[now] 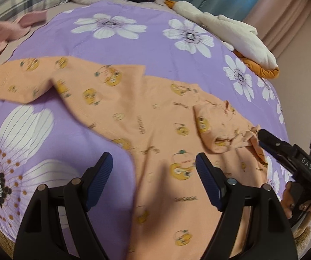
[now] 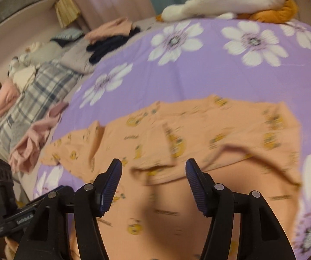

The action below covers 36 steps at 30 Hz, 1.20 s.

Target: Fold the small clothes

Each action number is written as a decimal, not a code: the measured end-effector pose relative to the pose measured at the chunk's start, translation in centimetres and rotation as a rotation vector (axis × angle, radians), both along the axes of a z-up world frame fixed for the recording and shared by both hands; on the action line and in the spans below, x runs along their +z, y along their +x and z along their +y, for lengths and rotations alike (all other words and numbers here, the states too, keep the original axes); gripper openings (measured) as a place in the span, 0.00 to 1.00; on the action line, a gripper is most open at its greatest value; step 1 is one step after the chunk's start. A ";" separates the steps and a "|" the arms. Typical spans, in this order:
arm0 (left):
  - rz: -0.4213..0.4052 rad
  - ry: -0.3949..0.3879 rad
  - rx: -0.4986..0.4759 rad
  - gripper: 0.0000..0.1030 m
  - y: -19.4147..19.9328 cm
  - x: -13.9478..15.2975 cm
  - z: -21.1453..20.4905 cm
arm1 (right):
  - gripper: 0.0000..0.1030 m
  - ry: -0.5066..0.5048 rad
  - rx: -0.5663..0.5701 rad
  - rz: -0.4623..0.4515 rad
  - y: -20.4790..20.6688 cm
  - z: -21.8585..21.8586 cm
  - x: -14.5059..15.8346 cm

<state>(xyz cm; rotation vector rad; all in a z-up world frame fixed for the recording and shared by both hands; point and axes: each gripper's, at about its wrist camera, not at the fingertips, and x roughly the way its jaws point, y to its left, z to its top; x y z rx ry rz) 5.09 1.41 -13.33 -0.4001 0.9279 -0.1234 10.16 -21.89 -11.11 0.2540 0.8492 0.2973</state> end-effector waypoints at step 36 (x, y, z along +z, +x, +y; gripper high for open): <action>0.031 0.114 0.018 0.05 8.1 -3.0 -4.9 | 0.06 -0.117 -0.331 0.068 -1.9 -12.2 -5.5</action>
